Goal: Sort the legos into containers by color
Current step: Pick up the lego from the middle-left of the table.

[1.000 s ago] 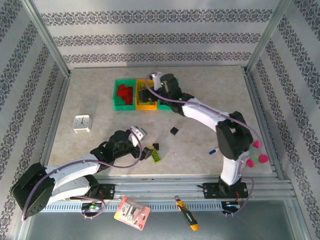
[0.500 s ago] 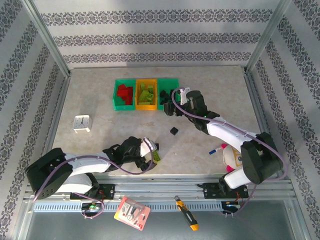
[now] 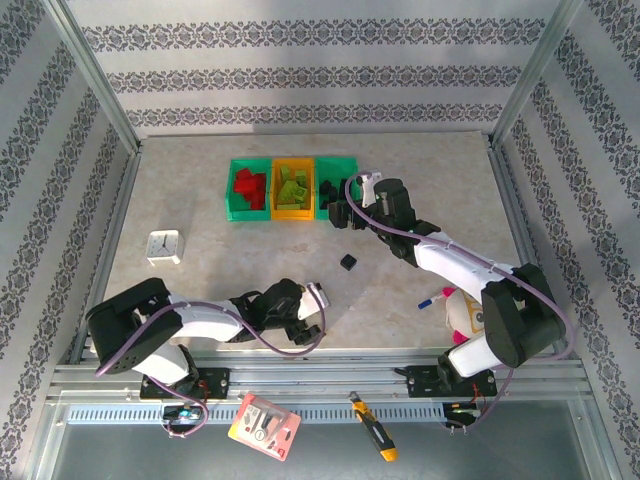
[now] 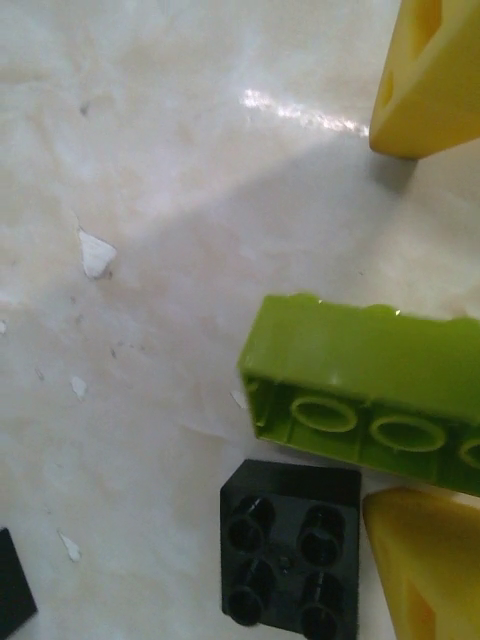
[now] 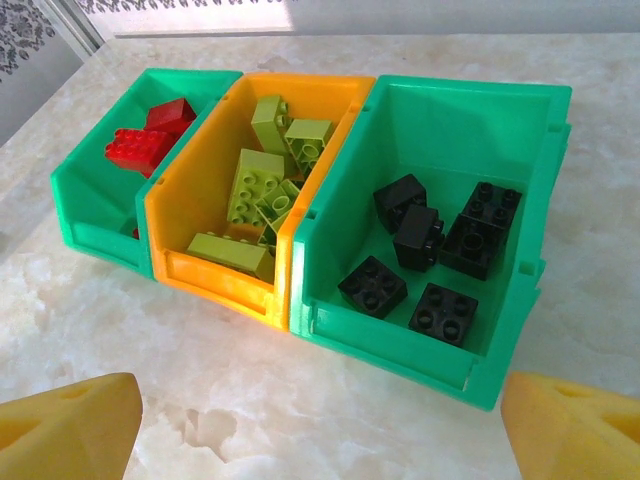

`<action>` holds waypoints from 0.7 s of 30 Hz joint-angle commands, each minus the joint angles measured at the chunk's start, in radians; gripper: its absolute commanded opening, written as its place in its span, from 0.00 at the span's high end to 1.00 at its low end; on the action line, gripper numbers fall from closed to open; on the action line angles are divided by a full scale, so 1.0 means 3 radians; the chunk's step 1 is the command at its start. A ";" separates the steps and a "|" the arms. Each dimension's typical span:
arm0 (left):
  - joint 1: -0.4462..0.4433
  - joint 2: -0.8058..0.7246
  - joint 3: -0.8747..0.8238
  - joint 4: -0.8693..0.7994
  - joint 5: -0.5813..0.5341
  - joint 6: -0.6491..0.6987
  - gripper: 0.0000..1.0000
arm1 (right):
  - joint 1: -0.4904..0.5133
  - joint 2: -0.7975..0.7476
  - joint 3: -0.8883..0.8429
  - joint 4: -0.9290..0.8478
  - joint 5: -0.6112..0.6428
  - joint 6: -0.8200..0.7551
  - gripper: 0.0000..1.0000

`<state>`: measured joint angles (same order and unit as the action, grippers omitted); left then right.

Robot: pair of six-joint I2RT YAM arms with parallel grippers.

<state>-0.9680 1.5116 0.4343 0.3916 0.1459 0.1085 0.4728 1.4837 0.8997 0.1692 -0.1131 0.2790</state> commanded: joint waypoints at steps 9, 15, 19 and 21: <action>-0.0041 -0.0026 -0.0133 0.0259 -0.0312 -0.0126 0.59 | -0.0045 0.0009 0.0016 0.0050 -0.0037 0.0120 0.07; -0.0041 -0.0185 -0.0154 0.0233 -0.0440 -0.0259 0.68 | -0.0047 -0.0007 0.0073 0.0036 -0.0129 0.0118 0.08; 0.0015 -0.0477 -0.0158 0.0177 -0.0851 -0.0523 0.79 | -0.0042 -0.0063 0.0099 0.0006 -0.0207 0.0098 0.08; 0.0110 -0.0624 -0.0108 0.0060 -0.0895 -0.0547 0.80 | -0.0042 -0.0082 0.0105 -0.0014 -0.0216 0.0098 0.08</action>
<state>-0.9646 1.3800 0.3908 0.4435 -0.0364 0.0021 0.4664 1.4834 0.9012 0.1680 -0.1490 0.3088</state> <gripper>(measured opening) 0.341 0.925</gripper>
